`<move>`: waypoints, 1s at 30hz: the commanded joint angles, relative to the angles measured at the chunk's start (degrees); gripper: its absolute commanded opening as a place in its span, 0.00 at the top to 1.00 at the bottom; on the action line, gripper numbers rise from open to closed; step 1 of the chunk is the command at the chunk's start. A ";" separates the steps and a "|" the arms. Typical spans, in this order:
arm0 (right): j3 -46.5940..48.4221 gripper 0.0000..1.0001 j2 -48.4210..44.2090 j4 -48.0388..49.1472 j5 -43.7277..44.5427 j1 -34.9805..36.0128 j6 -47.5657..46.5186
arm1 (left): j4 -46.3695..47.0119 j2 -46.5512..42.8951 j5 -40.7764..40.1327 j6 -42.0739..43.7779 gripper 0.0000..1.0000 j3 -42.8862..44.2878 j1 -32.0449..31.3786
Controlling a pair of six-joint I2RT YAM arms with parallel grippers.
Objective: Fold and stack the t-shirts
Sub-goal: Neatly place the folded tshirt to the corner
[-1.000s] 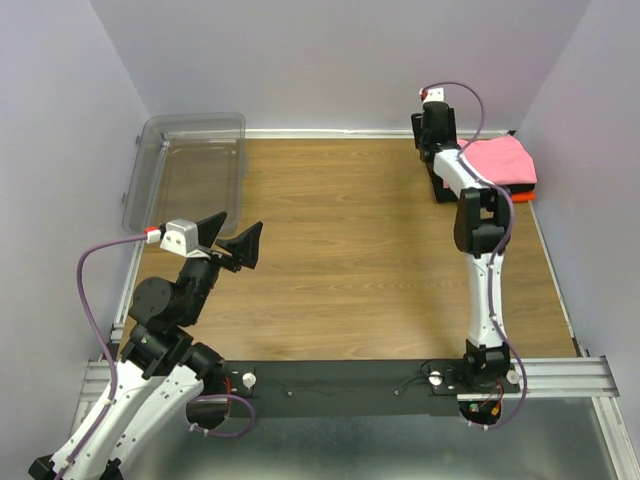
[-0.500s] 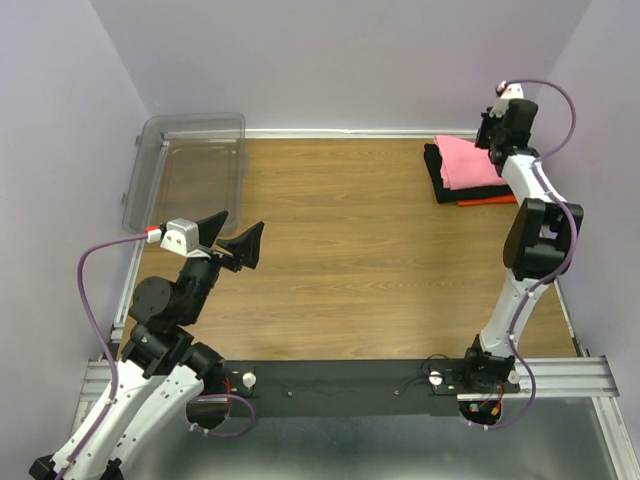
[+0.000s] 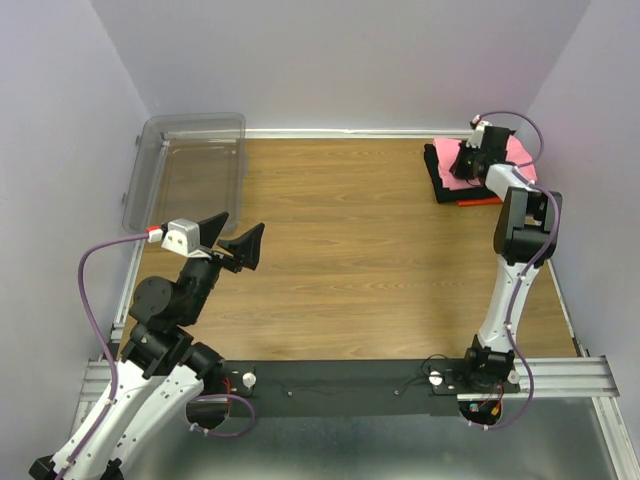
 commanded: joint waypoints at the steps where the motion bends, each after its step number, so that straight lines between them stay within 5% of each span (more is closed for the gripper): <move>1: -1.01 0.81 -5.40 -2.26 -8.71 -0.36 -4.76 | -0.20 -0.56 1.17 -0.04 0.08 0.04 0.46; 3: -2.06 0.72 -8.30 -2.26 -11.37 -0.27 -8.01 | 0.15 -0.82 1.18 -0.05 0.08 -0.05 0.46; 7: -6.19 0.36 -17.68 -2.26 -17.52 -0.27 -11.79 | 0.85 -1.09 1.09 0.13 0.08 -0.14 0.54; 13: -20.31 0.26 -29.83 -2.17 -12.73 -0.45 -16.37 | 1.03 -1.88 1.61 -0.31 0.08 -0.40 0.54; 15: -23.41 0.41 -32.13 1.67 -2.80 -1.50 -12.52 | 1.29 -2.23 1.96 -0.31 0.07 -0.84 0.54; 16: -24.03 0.73 -31.78 2.83 -1.73 -2.63 -10.68 | 1.38 -2.14 2.05 -0.40 0.06 -0.93 0.54; 18: -22.38 0.99 -27.58 3.72 -2.15 -6.85 -5.40 | 1.29 -1.79 2.05 -0.13 0.07 -0.84 0.54; 30: -11.91 0.99 -10.78 8.55 -9.18 -16.18 8.41 | -0.38 -1.62 0.91 0.57 0.06 -0.58 0.54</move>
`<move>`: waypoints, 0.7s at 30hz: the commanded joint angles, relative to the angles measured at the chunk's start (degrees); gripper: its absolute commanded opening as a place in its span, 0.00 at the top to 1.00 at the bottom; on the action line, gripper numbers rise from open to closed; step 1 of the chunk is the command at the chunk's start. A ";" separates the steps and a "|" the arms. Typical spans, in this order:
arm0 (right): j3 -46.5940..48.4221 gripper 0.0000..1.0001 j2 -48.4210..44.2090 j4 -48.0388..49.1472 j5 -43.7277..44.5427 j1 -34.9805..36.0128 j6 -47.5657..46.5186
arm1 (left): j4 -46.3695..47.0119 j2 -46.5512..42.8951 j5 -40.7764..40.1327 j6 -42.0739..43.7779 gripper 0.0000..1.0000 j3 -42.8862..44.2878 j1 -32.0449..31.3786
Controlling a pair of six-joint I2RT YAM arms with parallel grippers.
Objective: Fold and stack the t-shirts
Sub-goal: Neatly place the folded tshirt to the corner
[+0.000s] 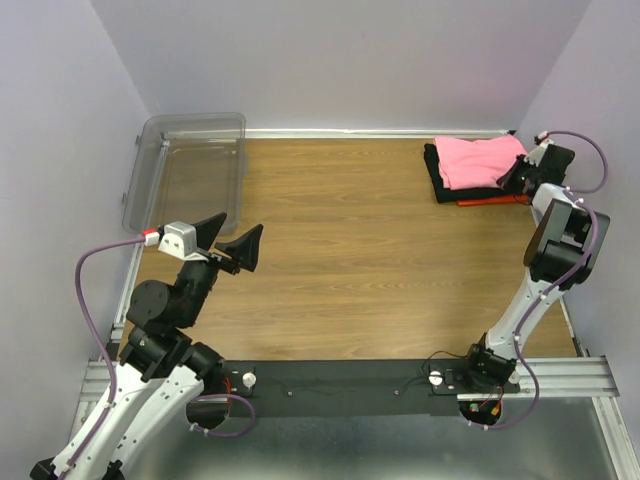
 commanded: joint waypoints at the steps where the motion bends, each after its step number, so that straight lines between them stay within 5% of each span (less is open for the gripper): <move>1: 3.32 0.99 2.10 3.33 -2.24 -1.27 5.38 | -0.20 -0.28 0.39 0.59 0.06 -0.40 0.39; 11: -0.99 0.99 -4.66 3.15 -26.75 -2.42 -8.33 | 0.06 0.33 1.00 0.51 0.06 -0.40 0.30; 21: 12.45 0.99 5.08 2.89 -8.22 -2.42 9.50 | 0.24 0.68 1.35 0.42 0.06 -0.66 0.30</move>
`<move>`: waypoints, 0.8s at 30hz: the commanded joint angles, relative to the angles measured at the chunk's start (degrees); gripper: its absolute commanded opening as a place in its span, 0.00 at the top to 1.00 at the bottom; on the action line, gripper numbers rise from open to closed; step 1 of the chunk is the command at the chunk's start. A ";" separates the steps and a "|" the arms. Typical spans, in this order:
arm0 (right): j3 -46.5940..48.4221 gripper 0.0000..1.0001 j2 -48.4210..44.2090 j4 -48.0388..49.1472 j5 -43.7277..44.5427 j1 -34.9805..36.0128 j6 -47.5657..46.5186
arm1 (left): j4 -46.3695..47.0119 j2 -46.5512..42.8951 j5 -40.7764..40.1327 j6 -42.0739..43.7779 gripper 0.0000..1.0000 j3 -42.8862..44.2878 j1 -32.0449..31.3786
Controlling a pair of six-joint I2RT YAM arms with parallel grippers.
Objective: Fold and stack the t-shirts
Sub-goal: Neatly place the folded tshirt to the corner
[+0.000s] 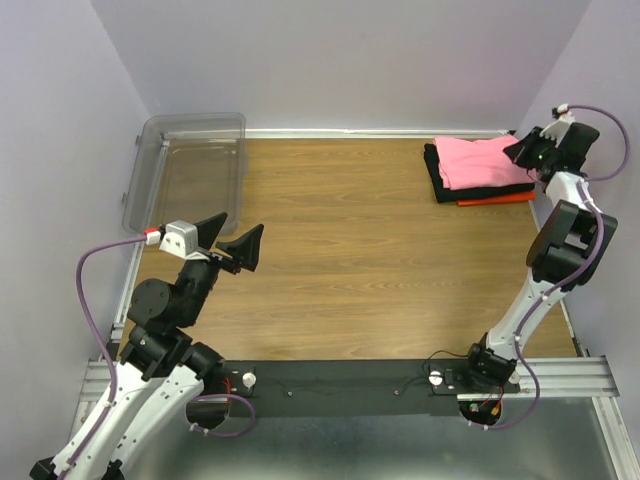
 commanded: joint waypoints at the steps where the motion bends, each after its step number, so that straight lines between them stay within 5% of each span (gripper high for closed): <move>1: 4.68 1.00 7.05 0.42 7.83 -0.32 7.83 | 0.15 0.14 1.33 0.50 0.06 -0.56 0.30; 19: -5.07 0.99 4.00 -2.30 16.72 -0.41 -0.08 | 0.41 -0.48 2.74 0.59 0.06 -0.64 0.30; 24: -3.84 0.77 1.89 -2.30 1.71 -0.41 -2.28 | 0.50 -0.48 2.74 0.59 0.06 -0.64 0.30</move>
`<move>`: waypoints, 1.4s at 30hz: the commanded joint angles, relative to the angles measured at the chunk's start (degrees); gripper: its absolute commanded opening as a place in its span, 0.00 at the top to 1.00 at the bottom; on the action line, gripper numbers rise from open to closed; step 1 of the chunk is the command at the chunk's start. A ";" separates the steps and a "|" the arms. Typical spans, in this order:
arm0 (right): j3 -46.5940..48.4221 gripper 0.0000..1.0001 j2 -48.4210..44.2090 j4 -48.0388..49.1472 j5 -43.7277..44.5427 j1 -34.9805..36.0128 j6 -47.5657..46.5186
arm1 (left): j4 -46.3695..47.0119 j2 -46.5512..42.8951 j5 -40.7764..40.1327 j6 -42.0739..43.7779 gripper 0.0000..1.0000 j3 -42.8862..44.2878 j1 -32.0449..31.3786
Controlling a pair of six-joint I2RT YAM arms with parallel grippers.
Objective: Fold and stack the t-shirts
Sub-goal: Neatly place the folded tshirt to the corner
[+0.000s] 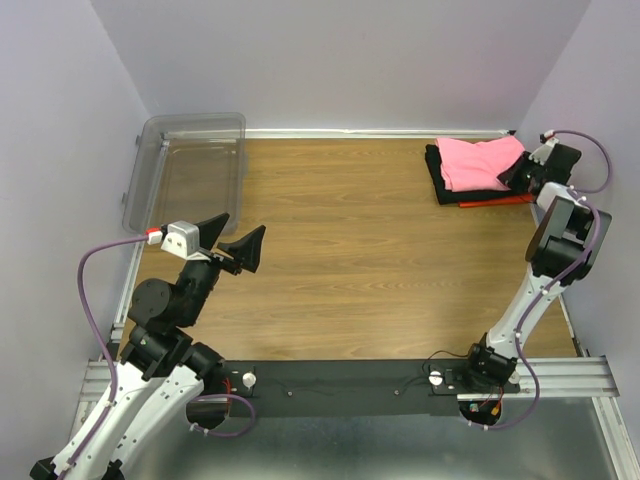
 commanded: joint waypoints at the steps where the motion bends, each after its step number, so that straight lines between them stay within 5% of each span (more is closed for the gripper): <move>1: 0.57 0.73 -3.64 -1.56 -12.31 -0.39 -2.61 | 0.48 -0.57 1.43 0.57 0.06 -0.47 0.30; 8: -0.65 0.68 -5.76 1.60 -24.91 2.51 -3.13 | 0.48 -1.18 1.08 0.39 0.06 -0.56 0.30; 13: -0.75 0.80 -2.96 1.60 -22.10 3.74 -0.24 | 0.48 -0.92 1.43 0.40 0.06 -0.56 0.30; 28: -3.02 0.87 0.23 -5.08 -18.93 3.74 -5.59 | 0.74 -0.39 1.95 0.57 0.06 -0.56 0.30; 39: -11.80 0.67 -17.25 -5.34 -30.54 4.01 -3.74 | 1.27 -0.83 0.73 -1.01 0.06 -0.73 0.39; 42: -20.58 0.56 -26.47 -12.06 -27.49 4.09 -13.87 | -0.91 -0.05 -2.86 -3.73 0.06 0.14 0.30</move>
